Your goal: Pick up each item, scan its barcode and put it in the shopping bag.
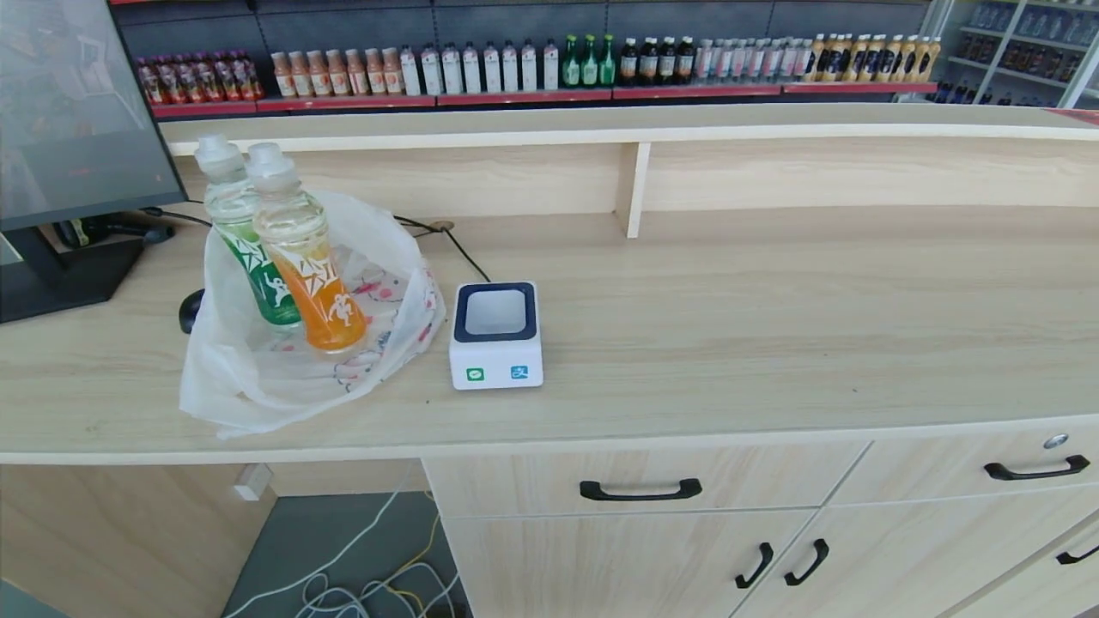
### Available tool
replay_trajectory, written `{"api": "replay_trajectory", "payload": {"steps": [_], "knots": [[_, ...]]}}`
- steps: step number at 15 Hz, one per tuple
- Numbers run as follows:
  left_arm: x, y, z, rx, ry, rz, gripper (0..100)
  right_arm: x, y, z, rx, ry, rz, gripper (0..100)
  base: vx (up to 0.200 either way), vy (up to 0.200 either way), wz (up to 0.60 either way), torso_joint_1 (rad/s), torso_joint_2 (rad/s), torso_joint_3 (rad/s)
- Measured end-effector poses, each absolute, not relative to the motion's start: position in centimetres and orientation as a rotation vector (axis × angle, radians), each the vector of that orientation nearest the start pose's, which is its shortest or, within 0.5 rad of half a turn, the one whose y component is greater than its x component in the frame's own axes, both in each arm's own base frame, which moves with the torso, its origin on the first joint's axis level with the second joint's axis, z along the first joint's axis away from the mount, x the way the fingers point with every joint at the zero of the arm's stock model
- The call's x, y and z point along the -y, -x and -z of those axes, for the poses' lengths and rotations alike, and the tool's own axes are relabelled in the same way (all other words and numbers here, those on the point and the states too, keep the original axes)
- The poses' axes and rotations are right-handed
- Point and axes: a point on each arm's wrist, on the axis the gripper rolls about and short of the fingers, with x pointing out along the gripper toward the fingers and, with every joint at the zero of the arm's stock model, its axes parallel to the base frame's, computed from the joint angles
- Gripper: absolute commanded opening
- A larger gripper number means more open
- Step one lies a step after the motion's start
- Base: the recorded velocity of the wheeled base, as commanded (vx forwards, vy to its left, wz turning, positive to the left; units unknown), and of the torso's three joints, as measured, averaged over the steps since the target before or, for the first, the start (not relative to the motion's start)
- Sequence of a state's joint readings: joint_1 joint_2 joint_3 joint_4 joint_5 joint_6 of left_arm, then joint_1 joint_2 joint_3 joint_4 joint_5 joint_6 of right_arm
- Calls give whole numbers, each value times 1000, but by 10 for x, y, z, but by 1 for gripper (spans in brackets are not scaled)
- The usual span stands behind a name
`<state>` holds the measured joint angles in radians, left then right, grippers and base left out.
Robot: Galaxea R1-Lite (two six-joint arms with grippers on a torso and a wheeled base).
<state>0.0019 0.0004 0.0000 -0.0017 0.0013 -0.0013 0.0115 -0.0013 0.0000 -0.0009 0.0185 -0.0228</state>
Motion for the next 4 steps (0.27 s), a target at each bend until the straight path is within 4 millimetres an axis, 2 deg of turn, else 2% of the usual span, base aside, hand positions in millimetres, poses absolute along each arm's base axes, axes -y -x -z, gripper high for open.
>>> {"api": "replay_trajectory", "payload": {"steps": [4], "knots": [[0,23,-76,1,1,-3,100,0,23,-76,2,23,-28,100,0,0,0,0,0,0]]}}
